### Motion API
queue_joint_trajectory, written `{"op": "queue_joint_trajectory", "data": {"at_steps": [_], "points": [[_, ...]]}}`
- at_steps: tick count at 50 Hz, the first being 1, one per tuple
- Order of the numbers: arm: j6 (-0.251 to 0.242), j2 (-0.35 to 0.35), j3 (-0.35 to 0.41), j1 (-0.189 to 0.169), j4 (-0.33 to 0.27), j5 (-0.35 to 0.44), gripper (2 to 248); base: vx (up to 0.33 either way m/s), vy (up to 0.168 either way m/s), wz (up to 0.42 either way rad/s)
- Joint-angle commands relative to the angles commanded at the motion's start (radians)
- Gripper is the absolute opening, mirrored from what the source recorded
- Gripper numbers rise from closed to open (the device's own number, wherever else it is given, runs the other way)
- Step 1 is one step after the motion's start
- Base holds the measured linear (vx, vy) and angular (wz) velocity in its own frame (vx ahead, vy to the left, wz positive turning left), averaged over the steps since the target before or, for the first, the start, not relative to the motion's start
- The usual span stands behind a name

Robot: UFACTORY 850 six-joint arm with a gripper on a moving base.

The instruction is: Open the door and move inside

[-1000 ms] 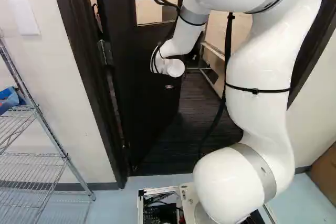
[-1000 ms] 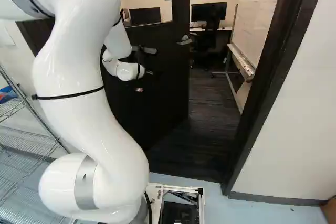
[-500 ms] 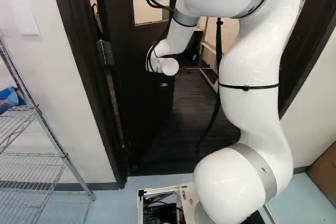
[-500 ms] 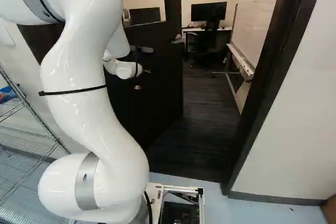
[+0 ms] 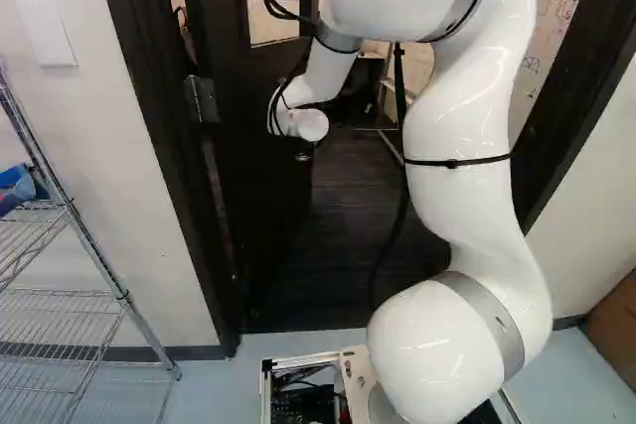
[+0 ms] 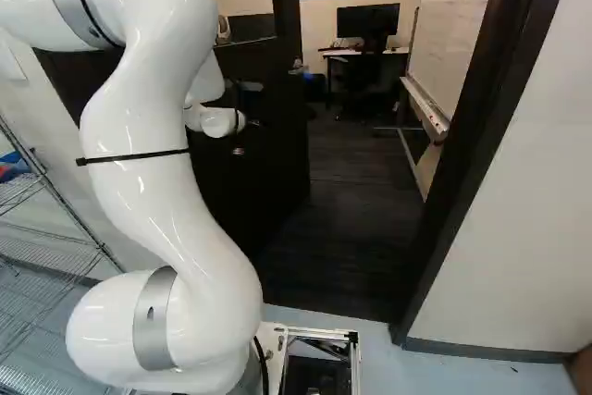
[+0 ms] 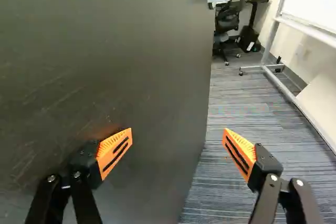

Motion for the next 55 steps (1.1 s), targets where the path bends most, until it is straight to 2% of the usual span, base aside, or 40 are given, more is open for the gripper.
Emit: {"op": "queue_joint_trajectory", "data": {"at_steps": [55], "points": [[0.0,-0.133,-0.173,0.068,-0.098,0.0,247,0.0,0.0,0.0]]}}
